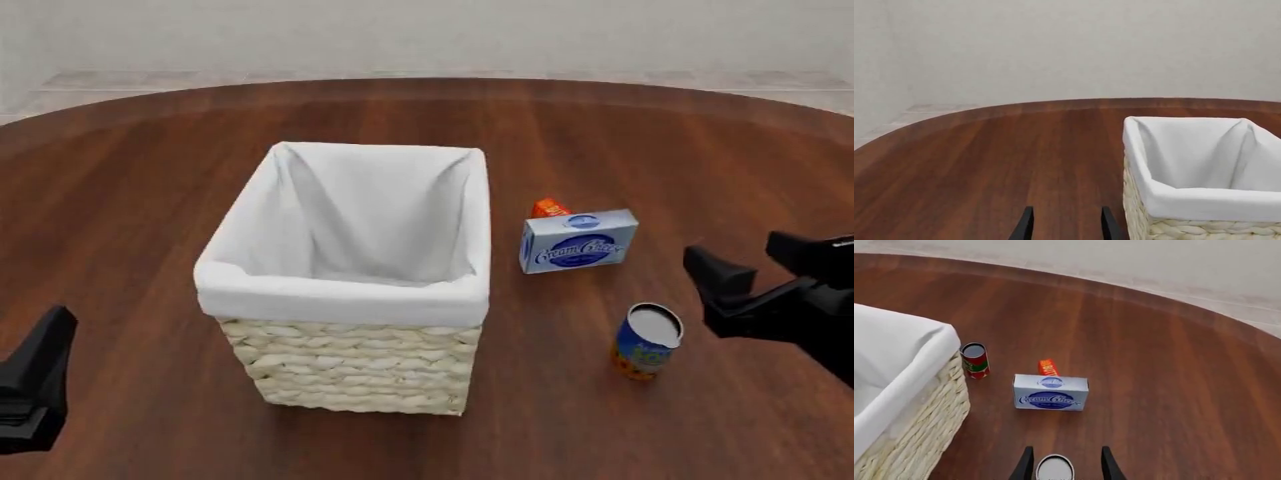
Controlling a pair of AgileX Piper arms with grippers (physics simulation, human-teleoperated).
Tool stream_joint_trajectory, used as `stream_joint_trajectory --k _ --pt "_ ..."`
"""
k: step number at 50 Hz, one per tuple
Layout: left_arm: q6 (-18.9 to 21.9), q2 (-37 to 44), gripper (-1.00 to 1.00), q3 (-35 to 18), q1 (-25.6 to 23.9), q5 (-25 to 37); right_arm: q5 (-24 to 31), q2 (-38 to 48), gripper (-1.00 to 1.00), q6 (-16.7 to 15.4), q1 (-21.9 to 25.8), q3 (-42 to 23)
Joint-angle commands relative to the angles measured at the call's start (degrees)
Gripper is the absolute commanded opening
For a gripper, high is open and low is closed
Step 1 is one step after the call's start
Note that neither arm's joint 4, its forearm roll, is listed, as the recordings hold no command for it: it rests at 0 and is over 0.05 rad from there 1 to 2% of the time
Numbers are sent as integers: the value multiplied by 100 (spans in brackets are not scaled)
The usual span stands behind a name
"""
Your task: Pick up the alphabet soup and put it in the basket.
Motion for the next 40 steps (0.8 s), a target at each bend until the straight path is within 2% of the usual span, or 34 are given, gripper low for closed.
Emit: stream_joint_trajectory --k 1,40 --pt "-4 14 100 10 -5 -15 -154 203 100 -8 80 65" --pt "-44 26 100 81 -12 -68 -792 1067 100 -107 214 300"
